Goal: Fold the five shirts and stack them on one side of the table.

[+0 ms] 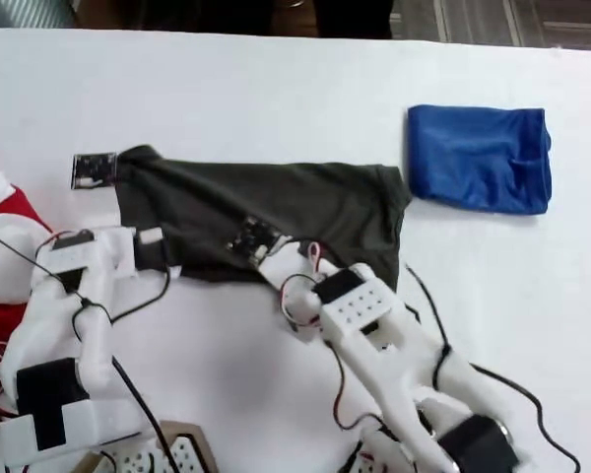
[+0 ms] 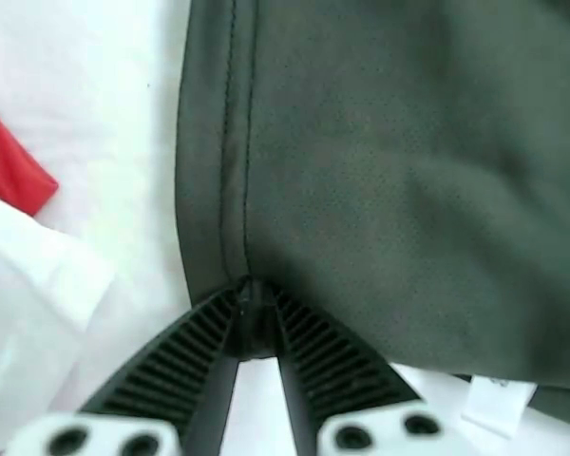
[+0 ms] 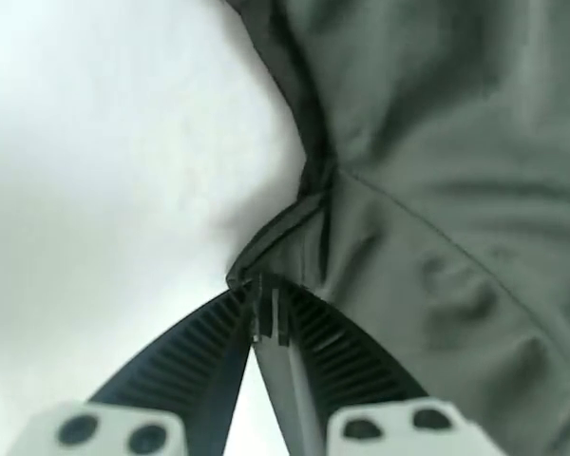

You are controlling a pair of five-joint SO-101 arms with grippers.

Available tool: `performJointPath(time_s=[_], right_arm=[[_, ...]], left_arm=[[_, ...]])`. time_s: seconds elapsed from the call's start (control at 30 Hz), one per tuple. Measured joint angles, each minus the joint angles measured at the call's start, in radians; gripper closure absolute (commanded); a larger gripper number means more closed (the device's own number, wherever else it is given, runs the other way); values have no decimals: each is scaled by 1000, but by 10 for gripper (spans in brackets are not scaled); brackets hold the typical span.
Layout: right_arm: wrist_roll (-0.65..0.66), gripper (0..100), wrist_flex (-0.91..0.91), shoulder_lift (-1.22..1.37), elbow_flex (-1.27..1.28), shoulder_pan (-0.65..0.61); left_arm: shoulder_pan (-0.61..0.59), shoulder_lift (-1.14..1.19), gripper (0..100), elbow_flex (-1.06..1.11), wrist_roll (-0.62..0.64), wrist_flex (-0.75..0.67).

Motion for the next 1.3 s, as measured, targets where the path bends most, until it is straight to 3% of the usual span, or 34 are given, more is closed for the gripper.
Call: performJointPath(time_s=[0.23, 0.53, 0.73, 0.93, 1.3], right_arm=[[0, 803, 184, -115, 2, 0], [0, 798, 164, 12, 29, 11], [0, 808, 115, 166, 15, 31], [-2, 986, 127, 299, -98, 94], [43, 979, 186, 381, -218, 196]], left_arm=[[0, 0, 974, 0, 0, 0], [0, 0, 974, 0, 0, 0], [0, 0, 974, 0, 0, 0], [0, 0, 974, 0, 0, 0], [0, 0, 974, 0, 0, 0]])
